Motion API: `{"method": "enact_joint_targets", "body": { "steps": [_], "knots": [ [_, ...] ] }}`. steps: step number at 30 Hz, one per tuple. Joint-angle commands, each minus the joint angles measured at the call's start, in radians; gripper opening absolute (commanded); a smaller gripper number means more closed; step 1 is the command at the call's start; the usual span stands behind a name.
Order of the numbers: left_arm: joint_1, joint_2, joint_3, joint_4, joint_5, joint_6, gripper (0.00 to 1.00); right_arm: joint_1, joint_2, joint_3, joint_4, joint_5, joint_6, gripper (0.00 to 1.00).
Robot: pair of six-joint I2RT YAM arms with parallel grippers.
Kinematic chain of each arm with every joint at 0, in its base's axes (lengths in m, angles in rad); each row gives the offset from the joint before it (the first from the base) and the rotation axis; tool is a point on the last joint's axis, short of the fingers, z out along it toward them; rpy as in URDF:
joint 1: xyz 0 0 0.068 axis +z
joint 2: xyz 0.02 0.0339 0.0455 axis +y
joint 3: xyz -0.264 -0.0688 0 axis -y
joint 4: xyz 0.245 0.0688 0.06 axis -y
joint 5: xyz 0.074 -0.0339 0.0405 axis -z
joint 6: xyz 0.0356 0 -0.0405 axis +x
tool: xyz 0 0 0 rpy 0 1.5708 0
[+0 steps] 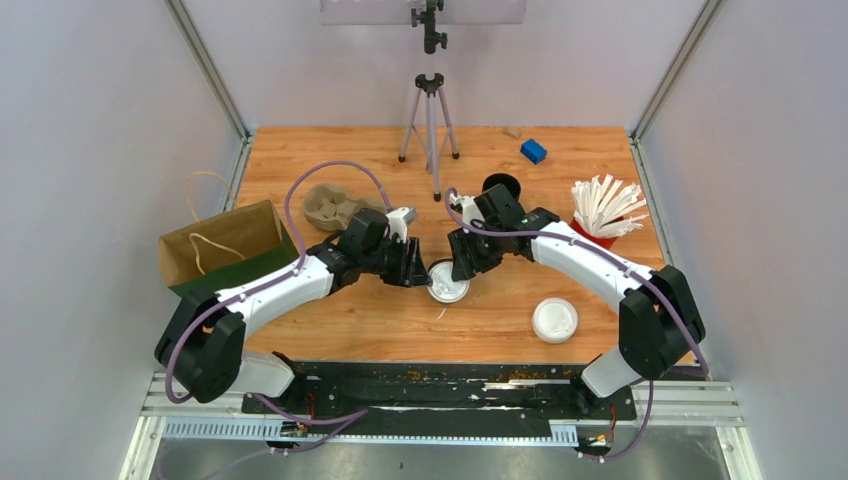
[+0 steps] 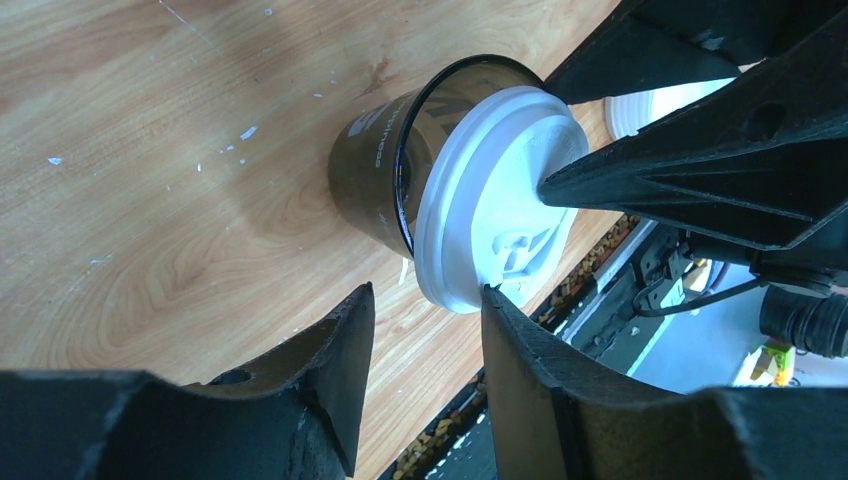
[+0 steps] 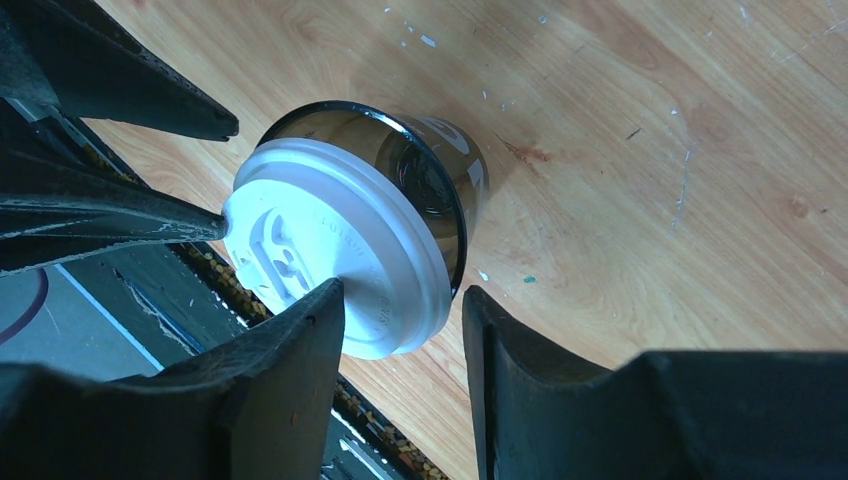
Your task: Pack the takeout coffee
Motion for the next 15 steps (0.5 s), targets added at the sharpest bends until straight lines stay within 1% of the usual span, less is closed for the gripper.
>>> {"method": "enact_joint_targets", "body": {
  "steps": [1,5,9,15],
  "knots": [
    [-0.004,0.009,0.044,-0.019,-0.021,0.047,0.51,-0.004,-0.024,0.039,0.026,0.027,0.013,0.49],
    [-0.003,0.01,0.055,-0.025,-0.029,0.054,0.51,-0.004,-0.019,0.047,0.025,0.028,0.018,0.51],
    [-0.004,0.017,0.072,-0.042,-0.042,0.063,0.5,-0.004,-0.022,0.055,0.027,0.033,0.021,0.48],
    [-0.004,0.034,0.099,-0.049,-0.04,0.066,0.4,-0.004,-0.015,0.069,0.025,0.049,0.022,0.48]
  ]
}}
